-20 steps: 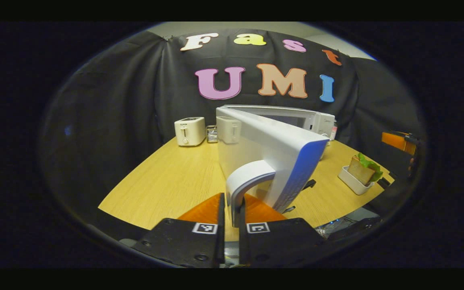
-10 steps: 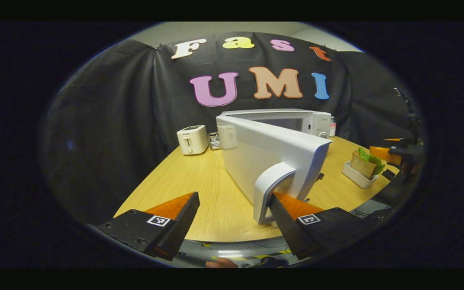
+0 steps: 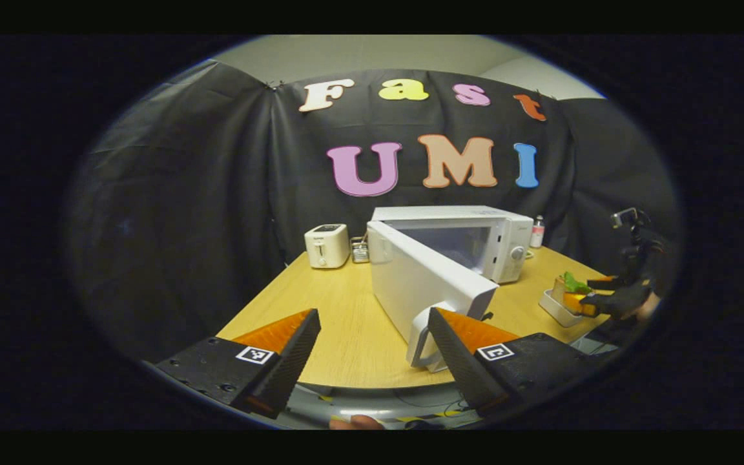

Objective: Open the microwave oven with the left hand, put the food in, and close the microwave oven.

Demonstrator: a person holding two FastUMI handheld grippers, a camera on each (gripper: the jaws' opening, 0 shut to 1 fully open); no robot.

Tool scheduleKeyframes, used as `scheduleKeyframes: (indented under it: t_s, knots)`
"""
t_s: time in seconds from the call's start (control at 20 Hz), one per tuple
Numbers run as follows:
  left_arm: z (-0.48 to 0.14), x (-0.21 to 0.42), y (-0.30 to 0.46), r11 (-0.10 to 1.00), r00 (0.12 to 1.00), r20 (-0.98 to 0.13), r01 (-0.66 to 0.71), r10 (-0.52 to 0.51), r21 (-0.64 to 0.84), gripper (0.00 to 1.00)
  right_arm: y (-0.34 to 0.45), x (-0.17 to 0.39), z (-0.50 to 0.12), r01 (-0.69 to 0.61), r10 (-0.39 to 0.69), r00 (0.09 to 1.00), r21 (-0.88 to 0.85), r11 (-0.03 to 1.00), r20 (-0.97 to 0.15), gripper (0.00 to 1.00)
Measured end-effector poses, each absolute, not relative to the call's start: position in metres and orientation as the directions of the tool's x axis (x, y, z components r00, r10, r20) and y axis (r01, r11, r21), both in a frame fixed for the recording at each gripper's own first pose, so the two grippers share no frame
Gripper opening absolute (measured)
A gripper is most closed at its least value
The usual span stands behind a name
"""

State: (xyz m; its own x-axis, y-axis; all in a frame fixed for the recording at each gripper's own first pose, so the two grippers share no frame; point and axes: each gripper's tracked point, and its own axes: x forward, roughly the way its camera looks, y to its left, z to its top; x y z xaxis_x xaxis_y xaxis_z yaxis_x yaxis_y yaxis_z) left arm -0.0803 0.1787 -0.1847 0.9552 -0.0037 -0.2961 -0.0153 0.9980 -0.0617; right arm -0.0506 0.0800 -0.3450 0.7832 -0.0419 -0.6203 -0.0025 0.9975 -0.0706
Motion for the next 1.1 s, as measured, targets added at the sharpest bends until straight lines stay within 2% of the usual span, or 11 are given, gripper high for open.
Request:
scheduleKeyframes:
  t_s: [0.15,0.35,0.4,0.45,0.5,0.7,0.75,0.8,0.85,0.9,1.1]
  knots:
    - [-0.165,-0.077,0.184,0.994,0.964,-0.266,-0.039,0.012,-0.099,0.98,0.083,-0.052,-0.35,0.019,-0.04,0.764,-0.04,0.999,-0.644,0.96]
    - [-0.151,-0.076,0.189,0.993,0.972,-0.235,-0.052,0.026,-0.105,0.98,0.087,-0.045,-0.359,0.019,-0.031,0.745,-0.026,0.999,-0.667,0.5]
    - [-0.149,-0.076,0.188,0.994,0.973,-0.231,-0.05,0.026,-0.099,1.0,0.086,-0.043,-0.357,0.025,-0.045,0.743,-0.039,0.999,-0.668,0.5]
    - [-0.148,-0.076,0.186,0.995,0.974,-0.226,-0.046,0.025,-0.089,0.98,0.086,-0.042,-0.356,0.021,-0.043,0.732,-0.04,0.999,-0.68,0.36]
    - [-0.146,-0.076,0.184,0.996,0.976,-0.218,-0.037,0.02,-0.075,0.98,0.087,-0.04,-0.357,0.02,-0.038,0.73,-0.033,0.999,-0.683,0.43]
    - [-0.136,-0.074,0.179,0.999,0.982,-0.187,-0.001,-0.007,-0.04,1.0,0.085,-0.039,-0.358,0.034,-0.036,0.718,-0.017,0.999,-0.695,0.36]
    - [-0.135,-0.074,0.181,0.999,0.983,-0.184,0.0,-0.008,-0.042,0.98,0.083,-0.031,-0.364,0.046,-0.044,0.717,-0.016,0.999,-0.696,0.28]
    - [-0.134,-0.073,0.182,0.999,0.983,-0.186,-0.001,-0.007,-0.043,1.0,0.078,-0.042,-0.349,0.056,-0.057,0.717,-0.025,0.998,-0.695,0.33]
    - [-0.133,-0.073,0.183,0.999,0.983,-0.182,-0.002,-0.006,-0.044,1.0,0.077,-0.04,-0.343,0.067,-0.068,0.721,-0.028,0.997,-0.689,0.27]
    - [-0.131,-0.073,0.184,0.999,0.984,-0.178,-0.005,-0.003,-0.041,1.0,0.076,-0.042,-0.336,0.073,-0.07,0.726,-0.024,0.997,-0.684,0.32]
    - [-0.126,-0.068,0.182,0.999,0.986,-0.168,0.003,-0.01,-0.044,1.0,0.078,-0.023,-0.306,0.094,-0.04,0.759,0.049,0.994,-0.65,0.32]
